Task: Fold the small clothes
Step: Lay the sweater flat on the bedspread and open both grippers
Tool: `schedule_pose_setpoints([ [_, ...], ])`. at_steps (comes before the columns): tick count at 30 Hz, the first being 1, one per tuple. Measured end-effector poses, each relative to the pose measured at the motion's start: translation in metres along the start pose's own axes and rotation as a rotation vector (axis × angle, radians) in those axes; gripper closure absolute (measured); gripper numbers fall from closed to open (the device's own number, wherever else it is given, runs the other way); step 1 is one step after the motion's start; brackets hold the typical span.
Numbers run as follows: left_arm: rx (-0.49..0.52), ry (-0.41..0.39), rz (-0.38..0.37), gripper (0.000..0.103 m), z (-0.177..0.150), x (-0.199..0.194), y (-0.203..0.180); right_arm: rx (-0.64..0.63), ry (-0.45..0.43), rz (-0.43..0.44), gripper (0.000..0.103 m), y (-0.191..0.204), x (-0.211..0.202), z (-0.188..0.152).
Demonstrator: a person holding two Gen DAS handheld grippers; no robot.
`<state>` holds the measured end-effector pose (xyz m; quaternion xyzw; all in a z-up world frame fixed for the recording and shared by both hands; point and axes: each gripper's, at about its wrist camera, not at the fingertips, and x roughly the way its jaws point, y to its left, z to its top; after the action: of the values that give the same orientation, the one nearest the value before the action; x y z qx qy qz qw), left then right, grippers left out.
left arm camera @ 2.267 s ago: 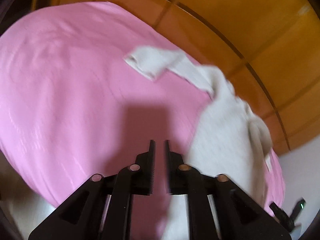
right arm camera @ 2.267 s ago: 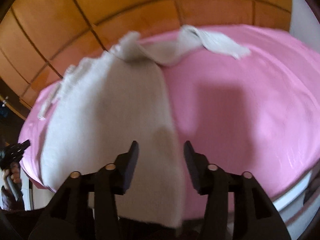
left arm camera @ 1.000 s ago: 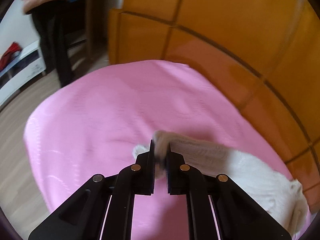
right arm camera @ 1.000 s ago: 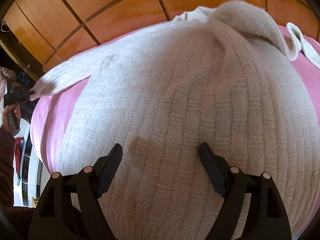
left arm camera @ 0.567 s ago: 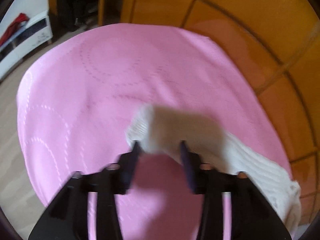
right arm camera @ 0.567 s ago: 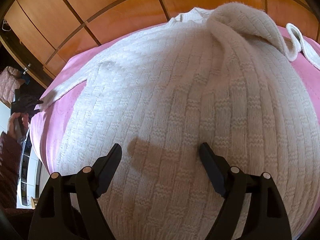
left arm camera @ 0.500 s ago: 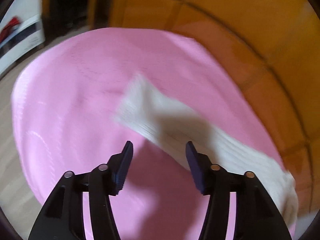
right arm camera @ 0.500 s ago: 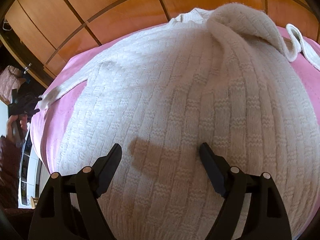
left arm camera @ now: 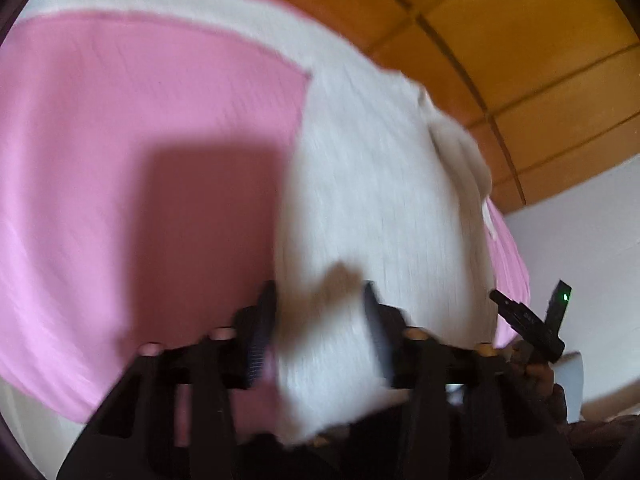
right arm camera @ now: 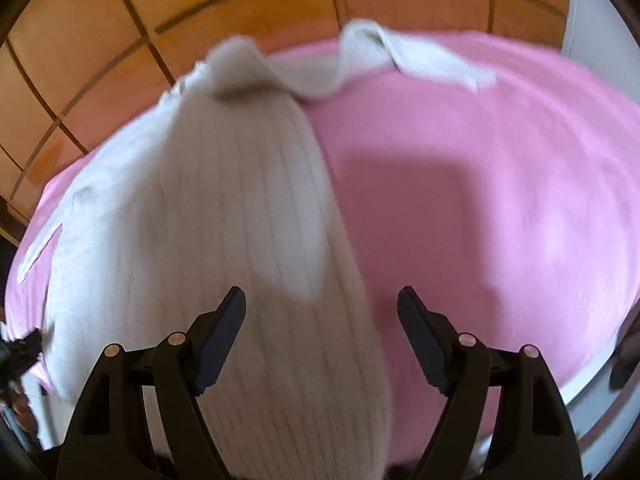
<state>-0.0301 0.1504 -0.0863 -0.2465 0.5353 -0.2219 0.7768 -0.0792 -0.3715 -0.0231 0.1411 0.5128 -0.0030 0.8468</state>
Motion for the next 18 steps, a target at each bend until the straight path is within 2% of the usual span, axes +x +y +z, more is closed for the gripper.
schedule_pose_setpoints([
  [1, 0.024, 0.010, 0.022, 0.098, -0.009, 0.011, -0.006, -0.006, 0.011, 0.013, 0.038, 0.000, 0.000, -0.006],
  [2, 0.042, 0.006, 0.044, 0.098, -0.013, 0.014, -0.011, -0.027, 0.006, 0.015, 0.047, 0.002, -0.002, -0.011],
  [4, 0.068, -0.023, 0.066, 0.099, -0.023, 0.009, -0.020, -0.063, 0.005, 0.038, 0.092, 0.010, -0.006, -0.015],
  [8, 0.055, -0.051, 0.098, 0.099, -0.032, -0.011, -0.017, -0.085, 0.009, 0.098, 0.094, 0.012, -0.022, -0.016],
  [10, 0.043, -0.038, 0.124, 0.099, -0.038, -0.012, -0.016, -0.097, 0.028, 0.140, 0.094, 0.012, -0.029, -0.018],
  [12, 0.046, -0.021, 0.152, 0.099, -0.035, -0.006, -0.013, -0.119, 0.054, 0.142, 0.093, 0.014, -0.026, -0.022],
  [14, 0.053, -0.033, 0.198, 0.097, -0.032, -0.009, -0.016, -0.103, 0.063, 0.148, 0.083, 0.012, -0.019, -0.018],
  [15, 0.054, -0.043, 0.205, 0.093, -0.028, -0.011, -0.018, -0.071, 0.048, 0.136, 0.071, 0.006, -0.018, -0.010],
  [16, 0.058, -0.059, 0.209, 0.083, -0.022, -0.014, -0.022, -0.040, 0.010, 0.120, 0.066, -0.003, -0.020, -0.001],
  [17, 0.060, -0.078, 0.219, 0.076, -0.020, -0.017, -0.024, -0.017, -0.046, 0.087, 0.065, -0.013, -0.025, 0.012],
  [18, 0.063, -0.104, 0.236, 0.061, -0.016, -0.022, -0.026, -0.012, -0.074, 0.062, 0.064, -0.017, -0.025, 0.021],
])
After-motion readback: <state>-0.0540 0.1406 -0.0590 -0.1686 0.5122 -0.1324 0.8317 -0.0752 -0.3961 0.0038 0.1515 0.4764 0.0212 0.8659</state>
